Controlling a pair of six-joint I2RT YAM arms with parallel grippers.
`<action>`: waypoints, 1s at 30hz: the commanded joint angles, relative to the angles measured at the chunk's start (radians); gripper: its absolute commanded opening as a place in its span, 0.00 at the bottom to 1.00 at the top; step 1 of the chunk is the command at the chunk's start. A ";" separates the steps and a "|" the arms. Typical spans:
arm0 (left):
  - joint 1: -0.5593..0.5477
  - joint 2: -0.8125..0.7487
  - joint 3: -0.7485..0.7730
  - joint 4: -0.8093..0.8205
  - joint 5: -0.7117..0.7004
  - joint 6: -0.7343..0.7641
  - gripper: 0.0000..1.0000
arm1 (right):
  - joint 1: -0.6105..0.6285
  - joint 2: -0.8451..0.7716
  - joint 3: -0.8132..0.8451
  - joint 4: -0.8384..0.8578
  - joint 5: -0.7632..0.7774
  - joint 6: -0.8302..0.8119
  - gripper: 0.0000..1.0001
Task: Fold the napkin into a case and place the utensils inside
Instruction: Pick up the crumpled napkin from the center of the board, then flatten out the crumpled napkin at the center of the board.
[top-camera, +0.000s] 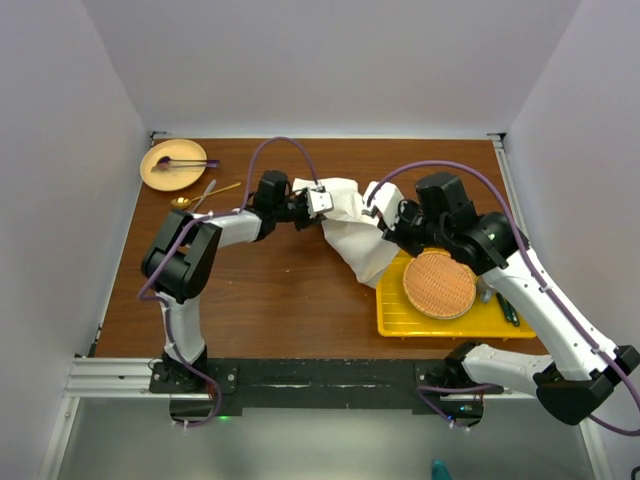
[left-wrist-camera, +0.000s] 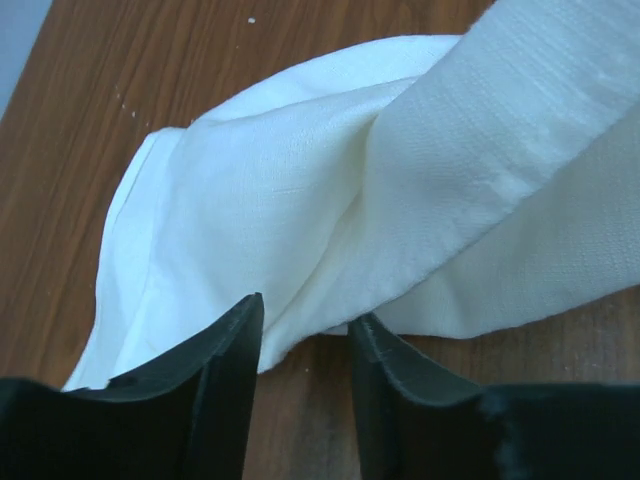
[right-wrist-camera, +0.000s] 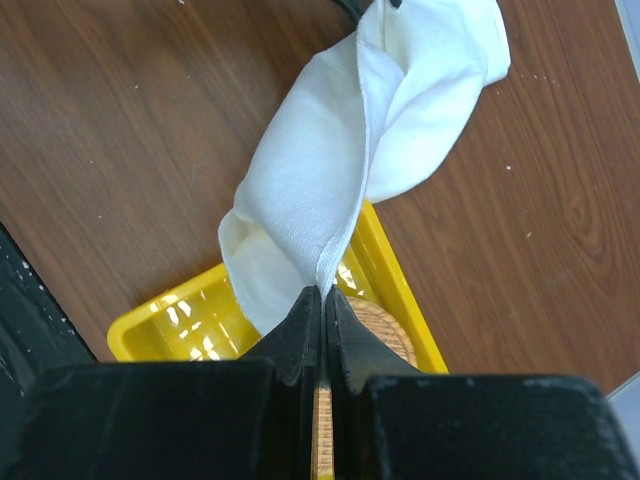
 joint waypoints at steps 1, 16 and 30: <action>-0.009 0.029 0.082 0.008 0.013 0.069 0.14 | 0.000 -0.015 0.049 0.055 0.054 0.030 0.00; 0.130 -0.598 0.202 -0.568 -0.258 -0.049 0.00 | 0.000 0.139 0.173 0.545 0.309 0.011 0.00; 0.130 -0.959 0.467 -1.129 -0.348 -0.016 0.00 | 0.052 -0.058 0.250 0.382 -0.137 -0.024 0.00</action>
